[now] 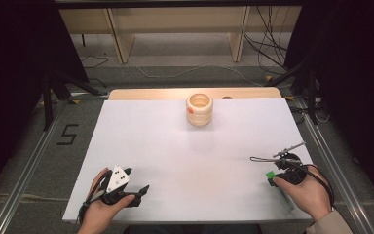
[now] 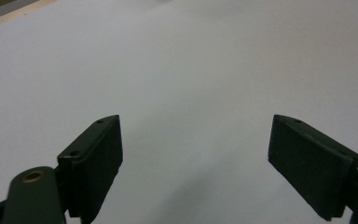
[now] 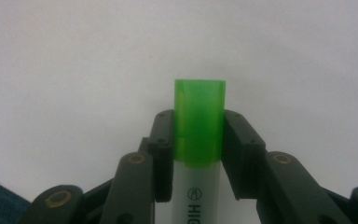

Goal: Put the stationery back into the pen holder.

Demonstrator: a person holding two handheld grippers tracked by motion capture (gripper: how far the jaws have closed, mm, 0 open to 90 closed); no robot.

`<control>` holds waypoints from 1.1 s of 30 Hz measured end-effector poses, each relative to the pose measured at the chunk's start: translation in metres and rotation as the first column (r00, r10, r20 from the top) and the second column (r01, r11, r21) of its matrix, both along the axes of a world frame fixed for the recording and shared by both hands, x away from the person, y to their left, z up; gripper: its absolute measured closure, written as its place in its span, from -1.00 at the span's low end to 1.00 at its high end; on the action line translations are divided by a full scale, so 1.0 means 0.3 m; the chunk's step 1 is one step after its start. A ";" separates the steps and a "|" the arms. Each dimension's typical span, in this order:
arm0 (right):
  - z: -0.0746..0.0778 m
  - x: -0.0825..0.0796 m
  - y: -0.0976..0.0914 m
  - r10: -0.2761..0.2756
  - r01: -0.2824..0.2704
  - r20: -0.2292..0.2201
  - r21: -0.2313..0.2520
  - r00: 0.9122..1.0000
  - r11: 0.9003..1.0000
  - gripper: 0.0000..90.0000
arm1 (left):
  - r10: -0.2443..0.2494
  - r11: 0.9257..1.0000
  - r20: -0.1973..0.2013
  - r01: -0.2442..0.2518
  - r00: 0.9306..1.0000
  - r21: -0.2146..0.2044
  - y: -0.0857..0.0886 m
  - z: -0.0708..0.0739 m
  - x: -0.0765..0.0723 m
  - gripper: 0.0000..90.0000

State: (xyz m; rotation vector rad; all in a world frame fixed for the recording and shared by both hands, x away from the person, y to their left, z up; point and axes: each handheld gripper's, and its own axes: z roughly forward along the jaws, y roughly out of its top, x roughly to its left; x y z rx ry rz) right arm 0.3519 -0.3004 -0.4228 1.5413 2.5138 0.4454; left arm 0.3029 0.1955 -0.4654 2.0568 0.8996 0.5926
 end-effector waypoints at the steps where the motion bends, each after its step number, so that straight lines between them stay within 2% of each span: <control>1: 0.000 0.002 0.001 0.013 -0.013 0.015 0.007 1.000 1.000 0.50 | 0.003 1.000 0.001 -0.003 1.000 -0.001 0.001 -0.001 0.000 -0.61; 4: 0.001 0.004 0.005 0.040 -0.041 0.042 0.043 0.998 0.998 0.50 | 0.004 1.000 0.002 -0.004 1.000 0.003 0.002 0.000 -0.001 -0.61; 7: 0.007 0.004 0.010 0.050 -0.054 0.068 0.058 0.996 0.997 0.50 | 0.004 1.000 0.002 -0.004 1.000 0.003 0.002 -0.001 -0.002 -0.61; 11: 0.016 0.003 0.016 0.080 -0.091 0.117 0.099 0.990 0.991 0.49 | 0.005 1.000 0.001 -0.005 1.000 0.003 0.003 -0.001 -0.002 -0.61; 18: 0.030 0.001 0.020 0.094 -0.121 0.192 0.134 0.977 0.984 0.50 | 0.005 1.000 0.002 -0.005 1.000 0.002 0.002 -0.001 -0.002 -0.61; 24: 0.032 -0.001 0.029 0.098 -0.131 0.219 0.145 0.971 0.981 0.50 | 0.005 1.000 0.003 -0.005 1.000 0.003 0.002 -0.001 -0.002 -0.61; 26: 0.033 -0.001 0.032 0.105 -0.144 0.235 0.155 0.966 0.977 0.49 | 0.005 1.000 0.001 -0.005 1.000 0.000 0.001 -0.002 -0.001 -0.61; 27: 0.033 0.001 0.033 0.117 -0.159 0.252 0.152 0.961 0.975 0.49 | 0.006 1.000 0.000 -0.006 1.000 0.001 0.001 -0.001 -0.002 -0.61; 28: 0.035 0.000 0.036 0.115 -0.157 0.253 0.155 0.961 0.975 0.49 | 0.004 1.000 0.000 -0.004 1.000 0.001 0.001 -0.002 -0.001 -0.61; 33: 0.039 0.001 0.040 0.126 -0.189 0.313 0.177 0.941 0.966 0.49 | 0.006 1.000 0.002 -0.006 1.000 0.001 0.001 -0.002 -0.002 -0.61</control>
